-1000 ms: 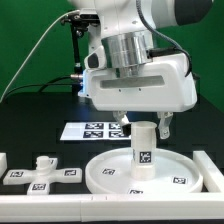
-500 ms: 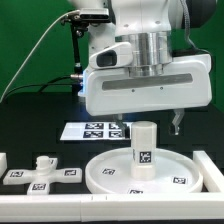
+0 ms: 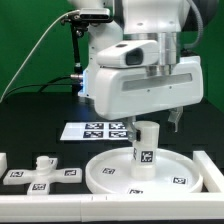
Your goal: Assemble round table
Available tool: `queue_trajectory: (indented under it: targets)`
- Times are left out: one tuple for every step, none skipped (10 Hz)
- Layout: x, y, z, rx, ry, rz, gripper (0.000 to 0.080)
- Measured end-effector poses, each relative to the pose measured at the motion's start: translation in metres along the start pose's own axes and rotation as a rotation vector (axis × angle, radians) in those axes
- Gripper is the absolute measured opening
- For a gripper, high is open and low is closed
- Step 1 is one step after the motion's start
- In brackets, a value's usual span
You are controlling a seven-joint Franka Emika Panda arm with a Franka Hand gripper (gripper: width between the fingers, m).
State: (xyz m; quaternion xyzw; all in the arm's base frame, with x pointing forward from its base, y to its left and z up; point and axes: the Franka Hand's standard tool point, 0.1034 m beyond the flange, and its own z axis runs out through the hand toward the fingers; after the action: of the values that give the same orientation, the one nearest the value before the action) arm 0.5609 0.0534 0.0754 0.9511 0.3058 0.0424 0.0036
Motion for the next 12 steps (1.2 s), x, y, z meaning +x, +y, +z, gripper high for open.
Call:
queue_trajectory:
  targets:
    - [-0.0007,0.0012,0.0,-0.001,-0.001,-0.05,0.0649]
    - [-0.0016,0.0023,0.0005,-0.001,-0.005,-0.142,0.0649]
    - [-0.003,0.0073,0.0019,0.005,-0.036,-0.294,0.0649]
    - [-0.0001,0.01,0.0029,-0.007,-0.041,-0.376,0.0649]
    - [-0.0017,0.0102,0.0041,-0.011,-0.046,-0.468,0.0649]
    - [-0.0018,0.0102,0.0042,-0.011,-0.046,-0.466,0.0649]
    - [-0.0019,0.0102,0.0042,-0.011,-0.046,-0.464,0.0548]
    - [-0.0019,0.0102,0.0042,-0.011,-0.046,-0.455,0.0548]
    - [-0.0019,0.0102,0.0042,-0.011,-0.046,-0.454,0.0407]
    - [-0.002,0.0102,0.0043,-0.011,-0.046,-0.417,0.0407]
    - [-0.0018,0.01,0.0043,-0.013,-0.045,-0.328,0.0407]
    - [-0.0014,0.0103,0.0041,-0.013,-0.042,-0.258,0.0407]
